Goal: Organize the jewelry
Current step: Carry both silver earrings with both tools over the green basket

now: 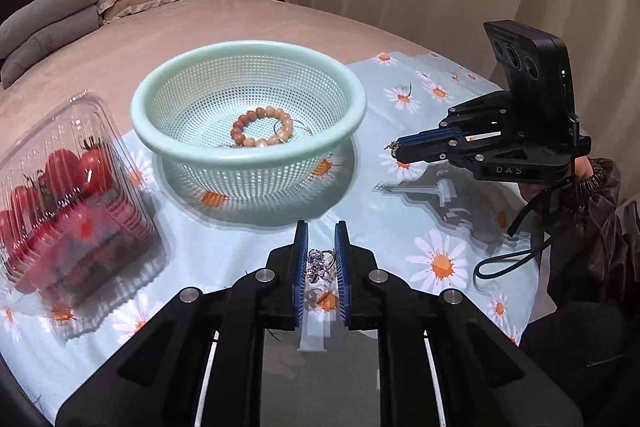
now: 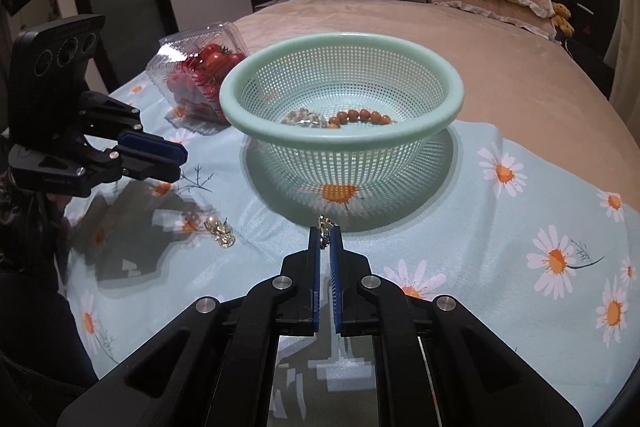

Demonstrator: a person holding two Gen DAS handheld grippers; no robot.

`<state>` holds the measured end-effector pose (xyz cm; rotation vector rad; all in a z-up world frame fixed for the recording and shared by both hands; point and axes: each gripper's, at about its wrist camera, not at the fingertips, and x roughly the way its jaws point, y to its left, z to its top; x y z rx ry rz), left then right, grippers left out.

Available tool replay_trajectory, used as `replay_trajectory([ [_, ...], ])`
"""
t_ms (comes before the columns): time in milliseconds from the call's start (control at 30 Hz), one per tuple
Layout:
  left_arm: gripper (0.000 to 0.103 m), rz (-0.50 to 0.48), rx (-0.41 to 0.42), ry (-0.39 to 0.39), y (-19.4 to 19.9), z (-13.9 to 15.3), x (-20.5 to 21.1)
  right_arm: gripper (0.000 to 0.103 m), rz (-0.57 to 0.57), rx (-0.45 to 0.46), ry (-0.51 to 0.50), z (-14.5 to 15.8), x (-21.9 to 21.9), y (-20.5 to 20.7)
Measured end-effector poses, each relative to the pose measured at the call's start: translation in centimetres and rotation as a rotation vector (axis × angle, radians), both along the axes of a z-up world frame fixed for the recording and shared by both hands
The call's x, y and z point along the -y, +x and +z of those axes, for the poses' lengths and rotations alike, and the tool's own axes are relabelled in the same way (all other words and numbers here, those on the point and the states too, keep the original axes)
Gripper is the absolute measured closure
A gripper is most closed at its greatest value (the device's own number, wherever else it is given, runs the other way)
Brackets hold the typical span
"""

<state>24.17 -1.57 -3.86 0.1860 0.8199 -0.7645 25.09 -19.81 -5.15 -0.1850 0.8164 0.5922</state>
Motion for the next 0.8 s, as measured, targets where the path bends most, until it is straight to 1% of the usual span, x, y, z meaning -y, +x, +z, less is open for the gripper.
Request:
replay_trajectory([
  [233,0.089,-0.002,0.04,0.009,1.1,2.2,0.2,0.098,0.009,0.051,-0.019,2.8,0.1,0.1],
  [433,0.089,-0.004,0.057,0.015,2.5,3.8,0.4,0.098,0.014,0.078,-0.018,4.8,-0.5,1.2],
  [567,0.089,0.01,0.058,0.024,3.9,4.3,0.5,0.098,0.015,0.092,-0.029,5.5,-1.1,2.4],
  [667,0.089,0.017,0.049,0.041,5.0,4.3,0.9,0.098,-0.032,0.108,-0.01,5.8,-0.9,3.4],
  [733,0.089,0.024,0.042,0.044,5.5,4.1,1.1,0.098,-0.049,0.089,0.026,5.7,-0.5,4.1],
  [800,0.089,0.027,0.032,0.046,6.0,3.8,1.1,0.098,-0.065,0.08,0.014,5.2,-0.6,4.7],
])
